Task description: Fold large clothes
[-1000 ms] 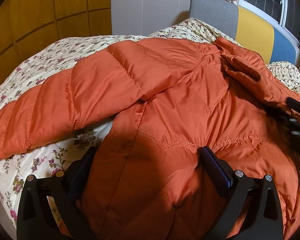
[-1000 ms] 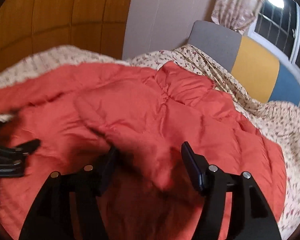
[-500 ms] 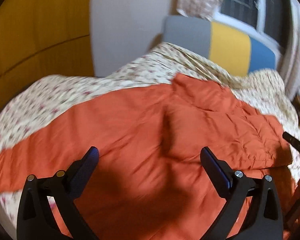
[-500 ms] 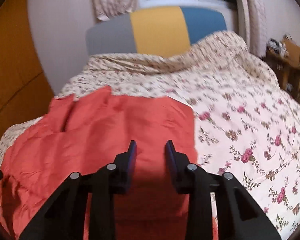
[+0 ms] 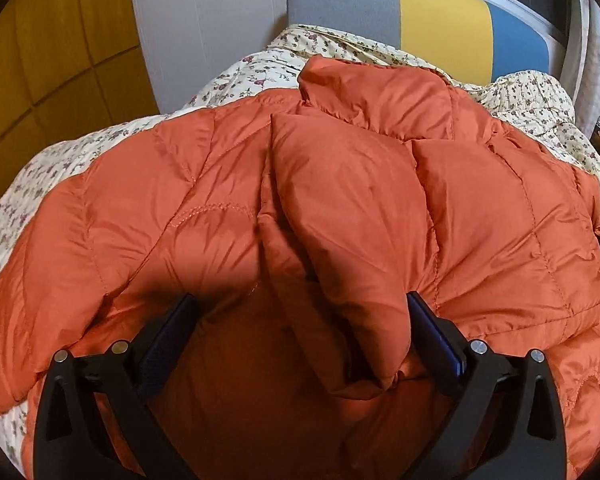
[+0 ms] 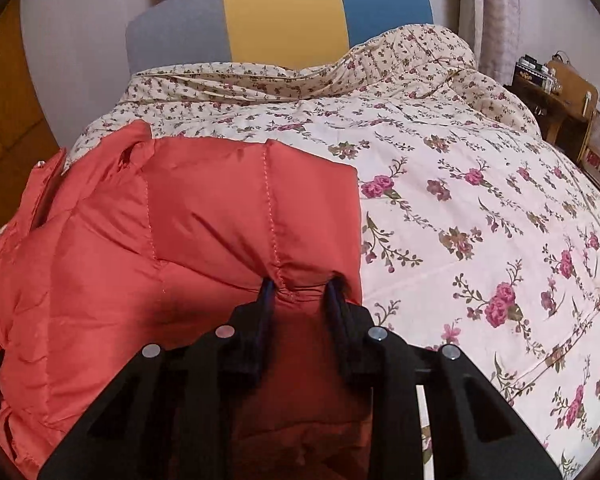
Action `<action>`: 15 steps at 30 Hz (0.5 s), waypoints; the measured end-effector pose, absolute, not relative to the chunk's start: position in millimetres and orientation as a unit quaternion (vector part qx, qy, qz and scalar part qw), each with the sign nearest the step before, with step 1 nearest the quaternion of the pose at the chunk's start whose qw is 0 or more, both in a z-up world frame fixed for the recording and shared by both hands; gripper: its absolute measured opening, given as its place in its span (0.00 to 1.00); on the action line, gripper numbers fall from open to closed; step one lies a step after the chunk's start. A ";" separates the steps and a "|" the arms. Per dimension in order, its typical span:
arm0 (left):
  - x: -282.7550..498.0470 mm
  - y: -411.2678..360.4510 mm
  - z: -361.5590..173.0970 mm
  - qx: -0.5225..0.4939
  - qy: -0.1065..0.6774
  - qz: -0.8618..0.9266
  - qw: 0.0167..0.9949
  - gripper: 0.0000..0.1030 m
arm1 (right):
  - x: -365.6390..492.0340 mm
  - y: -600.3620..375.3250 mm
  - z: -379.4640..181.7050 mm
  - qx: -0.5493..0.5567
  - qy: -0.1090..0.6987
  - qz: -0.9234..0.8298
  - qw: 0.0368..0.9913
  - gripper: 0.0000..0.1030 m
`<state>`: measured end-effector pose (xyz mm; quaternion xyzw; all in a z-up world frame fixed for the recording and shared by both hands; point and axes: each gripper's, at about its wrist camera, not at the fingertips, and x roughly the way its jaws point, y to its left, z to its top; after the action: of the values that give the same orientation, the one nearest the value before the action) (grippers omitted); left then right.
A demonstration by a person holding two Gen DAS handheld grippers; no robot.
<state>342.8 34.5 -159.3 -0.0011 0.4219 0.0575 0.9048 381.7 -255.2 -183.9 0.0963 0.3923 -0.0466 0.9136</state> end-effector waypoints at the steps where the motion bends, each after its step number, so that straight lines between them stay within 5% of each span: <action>1: 341.3 33.6 -159.3 -0.001 0.422 0.058 0.905 0.97 | 378.5 -258.5 -183.0 0.106 0.388 -0.043 0.914 0.25; 15: 333.6 33.4 -159.4 -0.001 0.417 0.062 0.907 0.97 | 418.3 -241.2 -143.3 0.100 0.358 -0.025 0.928 0.29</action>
<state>333.6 33.4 -159.4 -0.0011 0.4170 0.0623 0.9068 418.3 -241.2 -143.3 0.1000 0.3578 -0.0251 0.9281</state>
